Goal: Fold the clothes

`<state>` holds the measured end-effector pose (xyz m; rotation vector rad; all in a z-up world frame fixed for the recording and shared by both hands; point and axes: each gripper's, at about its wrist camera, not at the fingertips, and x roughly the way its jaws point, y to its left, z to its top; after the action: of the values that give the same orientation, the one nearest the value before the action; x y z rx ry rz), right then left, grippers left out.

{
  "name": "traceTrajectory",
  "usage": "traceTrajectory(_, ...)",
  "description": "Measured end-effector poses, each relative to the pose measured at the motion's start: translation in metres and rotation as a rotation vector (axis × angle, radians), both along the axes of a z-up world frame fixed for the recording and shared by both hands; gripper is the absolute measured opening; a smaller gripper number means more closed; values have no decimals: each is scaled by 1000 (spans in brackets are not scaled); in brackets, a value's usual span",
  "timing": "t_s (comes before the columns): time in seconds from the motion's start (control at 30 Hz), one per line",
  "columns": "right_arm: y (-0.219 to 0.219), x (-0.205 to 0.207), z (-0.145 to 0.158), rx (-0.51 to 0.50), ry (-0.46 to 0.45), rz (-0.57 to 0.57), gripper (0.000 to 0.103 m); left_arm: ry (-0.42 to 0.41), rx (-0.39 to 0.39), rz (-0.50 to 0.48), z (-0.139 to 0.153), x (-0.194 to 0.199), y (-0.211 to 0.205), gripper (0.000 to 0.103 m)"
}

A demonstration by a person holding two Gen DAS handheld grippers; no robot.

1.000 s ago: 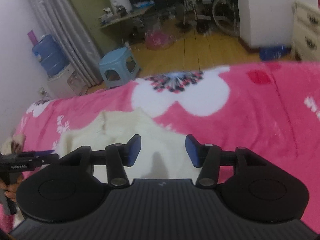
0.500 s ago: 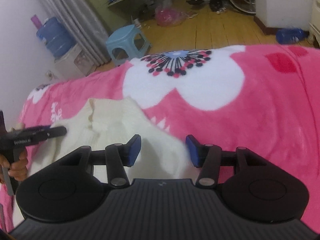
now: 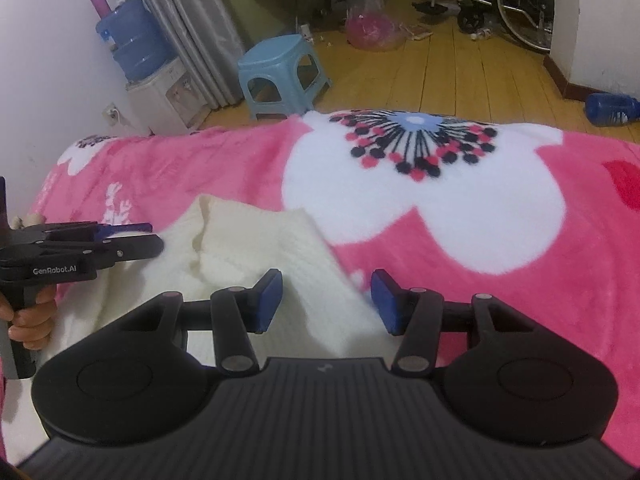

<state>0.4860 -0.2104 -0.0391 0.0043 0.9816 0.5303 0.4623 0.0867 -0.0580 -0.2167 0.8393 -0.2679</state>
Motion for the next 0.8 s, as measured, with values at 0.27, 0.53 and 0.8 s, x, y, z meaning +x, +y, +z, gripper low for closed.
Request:
traceTrajectory(0.27, 30, -16, 1, -88, -84, 52, 8, -36, 125, -11, 7, 1, -25, 19)
traceTrajectory(0.53, 26, -40, 23, -60, -167, 30, 7, -65, 88, 7, 22, -8, -24, 11)
traceTrajectory(0.8, 12, -65, 50, -9, -209, 22, 6, -120, 41, -16, 51, -26, -22, 11)
